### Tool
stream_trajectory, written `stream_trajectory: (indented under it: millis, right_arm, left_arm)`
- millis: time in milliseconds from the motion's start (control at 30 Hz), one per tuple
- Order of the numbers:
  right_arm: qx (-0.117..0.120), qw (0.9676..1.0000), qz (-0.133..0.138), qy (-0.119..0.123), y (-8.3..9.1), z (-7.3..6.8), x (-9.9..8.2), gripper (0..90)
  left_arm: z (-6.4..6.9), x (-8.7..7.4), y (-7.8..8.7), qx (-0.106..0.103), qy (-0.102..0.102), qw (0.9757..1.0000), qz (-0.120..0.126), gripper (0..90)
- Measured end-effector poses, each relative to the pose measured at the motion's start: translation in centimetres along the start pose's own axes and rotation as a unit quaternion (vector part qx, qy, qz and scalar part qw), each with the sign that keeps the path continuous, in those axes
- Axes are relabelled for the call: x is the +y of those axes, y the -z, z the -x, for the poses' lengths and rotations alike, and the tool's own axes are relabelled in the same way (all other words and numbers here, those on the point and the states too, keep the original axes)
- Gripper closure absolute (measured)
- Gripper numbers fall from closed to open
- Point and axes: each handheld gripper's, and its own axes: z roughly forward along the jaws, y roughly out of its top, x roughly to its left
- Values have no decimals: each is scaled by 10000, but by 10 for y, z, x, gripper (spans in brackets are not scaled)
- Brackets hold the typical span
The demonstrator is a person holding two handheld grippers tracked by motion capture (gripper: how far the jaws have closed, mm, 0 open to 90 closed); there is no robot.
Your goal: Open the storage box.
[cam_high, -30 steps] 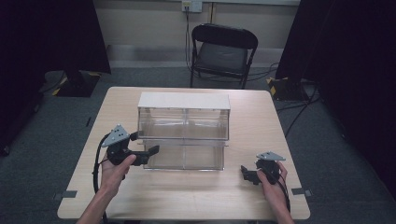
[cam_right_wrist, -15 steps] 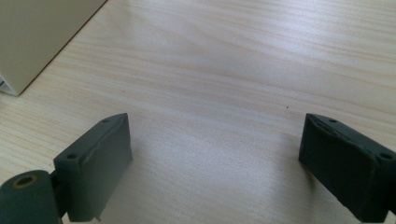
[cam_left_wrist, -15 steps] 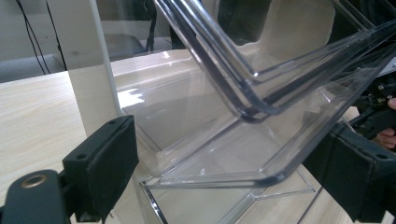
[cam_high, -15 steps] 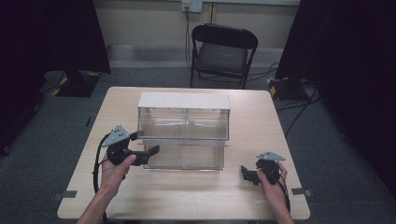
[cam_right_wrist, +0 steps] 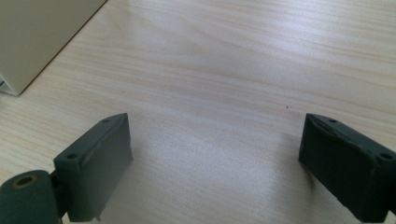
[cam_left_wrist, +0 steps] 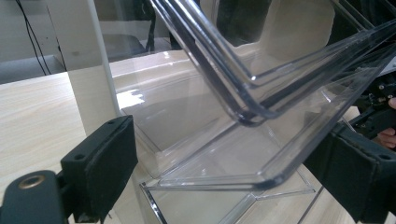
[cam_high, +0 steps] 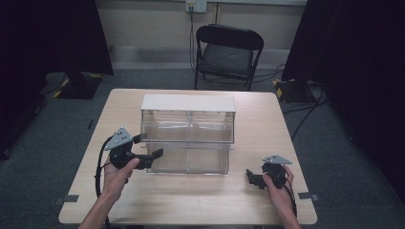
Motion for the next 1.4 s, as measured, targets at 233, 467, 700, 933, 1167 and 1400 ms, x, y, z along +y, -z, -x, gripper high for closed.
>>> stream_trajectory:
  millis: [233, 467, 700, 933, 1167, 1400]
  right_arm:
    - [0, 10000, 0, -1, 0, 0, 0, 86]
    - [0, 10000, 0, 0, 0, 0, 0, 86]
    - [6, 10000, -1, 2, 0, 0, 0, 86]
    - [0, 10000, 0, 0, 0, 0, 0, 86]
    - [-1, 10000, 0, 0, 0, 0, 0, 86]
    - [0, 10000, 0, 0, 0, 0, 0, 86]
  left_arm:
    - [0, 0, 0, 2, -5, 10000, -6, 102]
    - [0, 1, 0, 4, -7, 10000, -9, 102]
    - [0, 1, 0, 17, 2, 10000, -19, 100]
    - [1, 1, 0, 6, 39, 10000, -18, 97]
    - [1, 2, 0, 3, 19, 10000, -27, 95]
    - [1, 2, 0, 10, 5, 10000, -37, 94]
